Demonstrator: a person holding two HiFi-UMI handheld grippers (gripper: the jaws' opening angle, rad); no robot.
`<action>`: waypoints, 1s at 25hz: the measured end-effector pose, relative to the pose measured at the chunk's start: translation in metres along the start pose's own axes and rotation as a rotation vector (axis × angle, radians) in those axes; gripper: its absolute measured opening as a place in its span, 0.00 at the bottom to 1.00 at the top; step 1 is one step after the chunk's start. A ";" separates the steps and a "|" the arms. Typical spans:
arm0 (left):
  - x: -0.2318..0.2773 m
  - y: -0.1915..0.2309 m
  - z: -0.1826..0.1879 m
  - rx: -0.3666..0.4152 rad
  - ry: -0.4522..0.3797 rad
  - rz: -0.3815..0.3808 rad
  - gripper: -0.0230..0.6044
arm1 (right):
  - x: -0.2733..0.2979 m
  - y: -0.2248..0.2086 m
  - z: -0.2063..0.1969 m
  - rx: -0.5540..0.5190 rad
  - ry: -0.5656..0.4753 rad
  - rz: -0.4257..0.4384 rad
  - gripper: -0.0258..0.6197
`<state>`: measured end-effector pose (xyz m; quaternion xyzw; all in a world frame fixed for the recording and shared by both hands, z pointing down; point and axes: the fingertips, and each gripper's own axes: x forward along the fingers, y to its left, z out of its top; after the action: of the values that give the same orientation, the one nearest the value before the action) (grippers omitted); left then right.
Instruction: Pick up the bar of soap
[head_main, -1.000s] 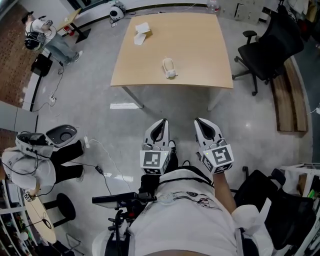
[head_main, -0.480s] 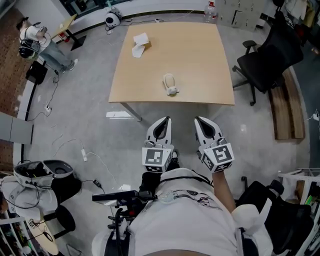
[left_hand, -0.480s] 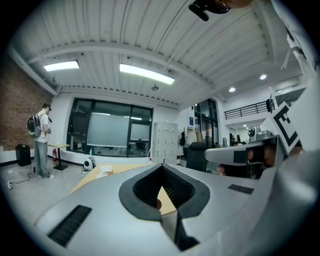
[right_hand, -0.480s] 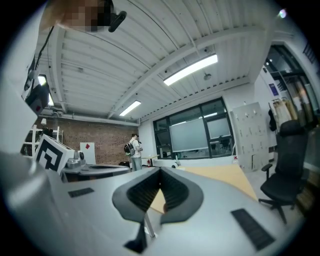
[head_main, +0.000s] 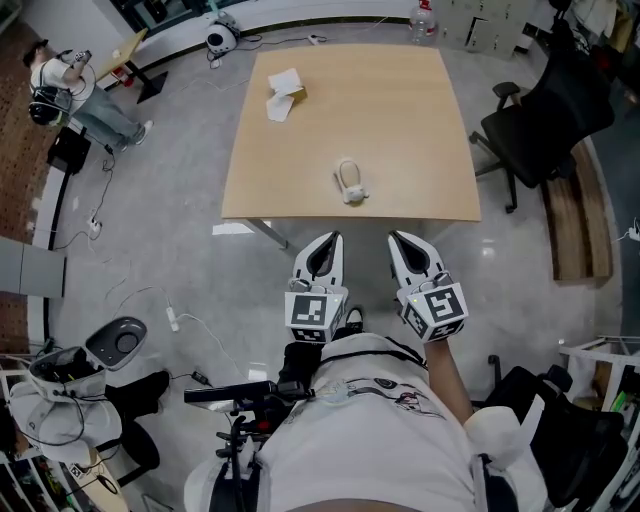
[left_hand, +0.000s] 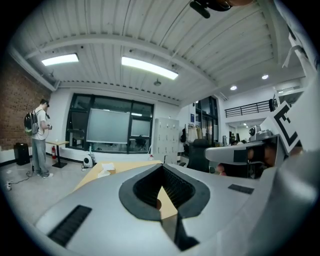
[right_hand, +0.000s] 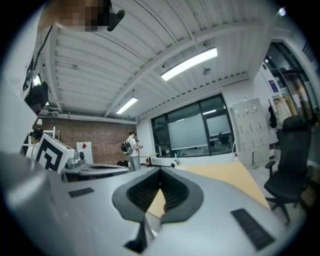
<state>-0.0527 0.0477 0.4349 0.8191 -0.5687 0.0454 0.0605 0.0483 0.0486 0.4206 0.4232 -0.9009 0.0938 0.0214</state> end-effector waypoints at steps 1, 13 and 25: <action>0.003 0.004 -0.001 -0.002 0.004 -0.001 0.04 | 0.004 -0.001 0.000 0.001 0.002 -0.002 0.05; 0.027 0.023 -0.015 -0.024 0.047 -0.042 0.04 | 0.035 -0.010 -0.011 0.019 0.037 -0.026 0.05; 0.055 0.024 -0.026 -0.036 0.092 -0.008 0.04 | 0.052 -0.037 -0.020 0.046 0.077 -0.004 0.05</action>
<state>-0.0561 -0.0074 0.4699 0.8172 -0.5627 0.0725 0.1016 0.0424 -0.0097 0.4522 0.4215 -0.8962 0.1306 0.0465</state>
